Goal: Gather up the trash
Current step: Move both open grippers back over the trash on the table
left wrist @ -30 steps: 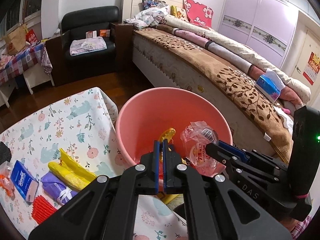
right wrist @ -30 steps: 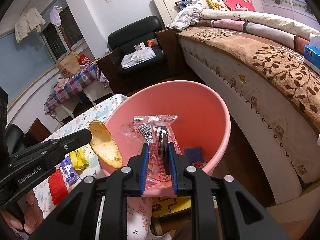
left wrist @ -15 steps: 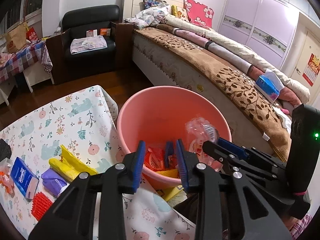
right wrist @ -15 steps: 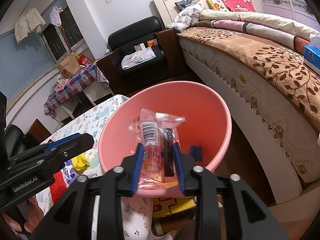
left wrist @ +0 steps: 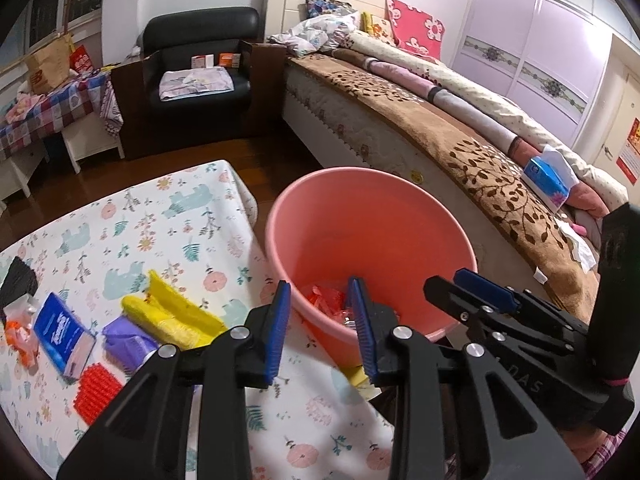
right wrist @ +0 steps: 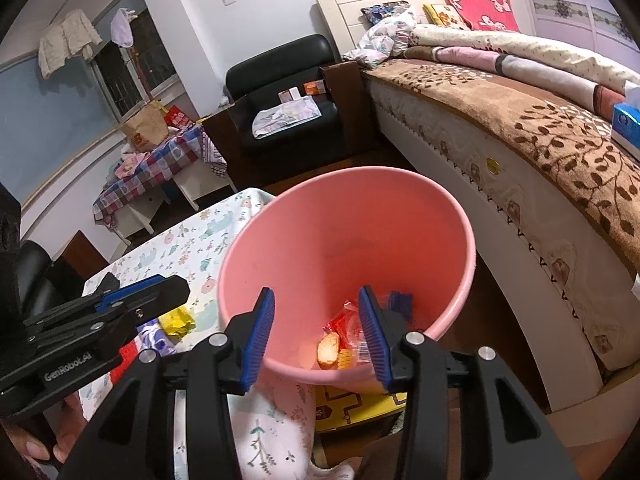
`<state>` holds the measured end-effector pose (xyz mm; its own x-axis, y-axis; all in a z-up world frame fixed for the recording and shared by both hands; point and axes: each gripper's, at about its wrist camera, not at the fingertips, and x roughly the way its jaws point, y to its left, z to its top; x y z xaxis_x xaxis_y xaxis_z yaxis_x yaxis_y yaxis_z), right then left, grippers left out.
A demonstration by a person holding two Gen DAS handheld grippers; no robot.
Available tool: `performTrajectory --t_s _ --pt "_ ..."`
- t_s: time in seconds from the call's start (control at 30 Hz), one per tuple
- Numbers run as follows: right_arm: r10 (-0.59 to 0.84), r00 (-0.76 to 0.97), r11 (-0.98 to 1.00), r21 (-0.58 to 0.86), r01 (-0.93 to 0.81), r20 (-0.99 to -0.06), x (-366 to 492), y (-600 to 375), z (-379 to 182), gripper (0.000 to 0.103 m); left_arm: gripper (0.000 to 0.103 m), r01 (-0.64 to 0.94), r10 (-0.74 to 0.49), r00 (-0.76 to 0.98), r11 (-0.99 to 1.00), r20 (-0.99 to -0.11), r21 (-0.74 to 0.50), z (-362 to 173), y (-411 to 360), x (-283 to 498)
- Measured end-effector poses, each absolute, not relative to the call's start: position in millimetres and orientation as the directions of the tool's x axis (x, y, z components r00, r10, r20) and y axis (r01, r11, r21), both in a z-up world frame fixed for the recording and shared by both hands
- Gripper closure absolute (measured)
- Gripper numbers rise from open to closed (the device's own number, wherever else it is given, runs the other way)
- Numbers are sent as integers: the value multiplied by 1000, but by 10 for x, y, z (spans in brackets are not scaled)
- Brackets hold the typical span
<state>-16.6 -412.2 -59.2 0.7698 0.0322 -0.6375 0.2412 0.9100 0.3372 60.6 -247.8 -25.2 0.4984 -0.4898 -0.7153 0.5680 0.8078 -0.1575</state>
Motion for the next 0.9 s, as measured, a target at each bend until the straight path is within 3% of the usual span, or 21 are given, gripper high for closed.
performTrajectory --t_s 0.47,0.9 --pt "108 773 942 314 121 -625 -231 -3486 -461 60 72 472 -423 578 871 -698 -138 -222 -1832 495" --pt "206 752 954 298 -13 -626 -217 -2880 -471 60 72 278 -304 652 948 -695 -153 -276 -674 552"
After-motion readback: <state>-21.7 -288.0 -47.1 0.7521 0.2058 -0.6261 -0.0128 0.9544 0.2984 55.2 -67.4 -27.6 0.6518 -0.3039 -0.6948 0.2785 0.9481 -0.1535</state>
